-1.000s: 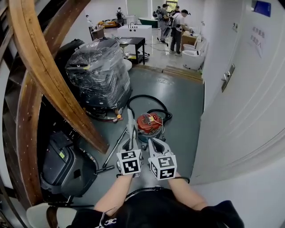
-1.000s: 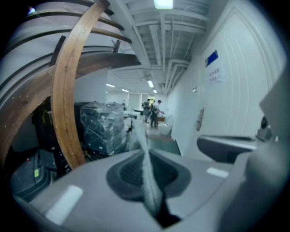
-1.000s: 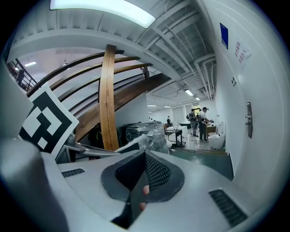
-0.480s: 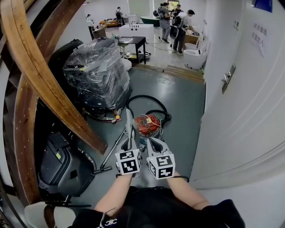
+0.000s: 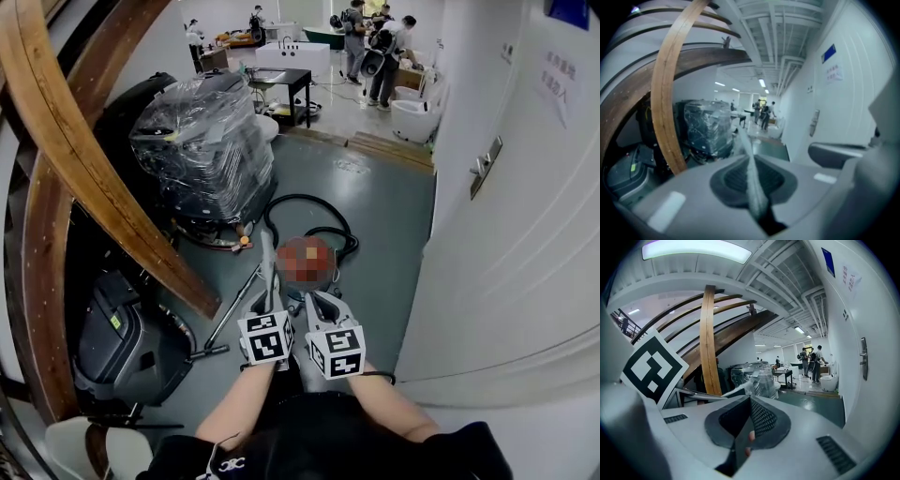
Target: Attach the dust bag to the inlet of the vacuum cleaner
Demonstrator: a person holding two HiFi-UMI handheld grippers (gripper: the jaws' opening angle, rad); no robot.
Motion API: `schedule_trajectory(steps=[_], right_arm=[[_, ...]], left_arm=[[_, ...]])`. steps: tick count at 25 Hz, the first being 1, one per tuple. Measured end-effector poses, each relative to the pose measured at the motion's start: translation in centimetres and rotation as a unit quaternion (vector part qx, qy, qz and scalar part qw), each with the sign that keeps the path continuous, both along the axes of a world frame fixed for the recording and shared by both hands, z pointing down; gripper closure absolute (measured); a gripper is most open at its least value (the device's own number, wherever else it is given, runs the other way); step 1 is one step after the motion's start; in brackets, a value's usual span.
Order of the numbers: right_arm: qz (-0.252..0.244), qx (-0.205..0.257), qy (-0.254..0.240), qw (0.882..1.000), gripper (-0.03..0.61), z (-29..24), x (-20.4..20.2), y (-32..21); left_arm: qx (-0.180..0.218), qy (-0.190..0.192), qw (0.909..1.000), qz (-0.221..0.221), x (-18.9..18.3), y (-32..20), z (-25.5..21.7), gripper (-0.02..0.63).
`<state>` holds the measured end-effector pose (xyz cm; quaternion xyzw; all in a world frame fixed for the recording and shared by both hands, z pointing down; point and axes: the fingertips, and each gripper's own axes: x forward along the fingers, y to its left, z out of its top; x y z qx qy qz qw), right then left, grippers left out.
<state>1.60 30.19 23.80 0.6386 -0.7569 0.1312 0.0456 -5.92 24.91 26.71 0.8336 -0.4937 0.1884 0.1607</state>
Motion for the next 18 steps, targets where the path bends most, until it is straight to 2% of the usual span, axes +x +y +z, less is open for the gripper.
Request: schedule_trajectory(steps=[8,18], right_arm=[[0.014,0.006,0.005,1.0,0.58,-0.3,2.4,-1.5],[0.003,-0.006,0.003,1.0,0.58,0.7,1.9,-4.1]], left_arm=[[0.003,0.005,1.0,0.006,1.6,-1.9,-0.4,0.595],[-0.008,0.01,0.9999,0.004,1.6,-4.3,0.3,0.594]])
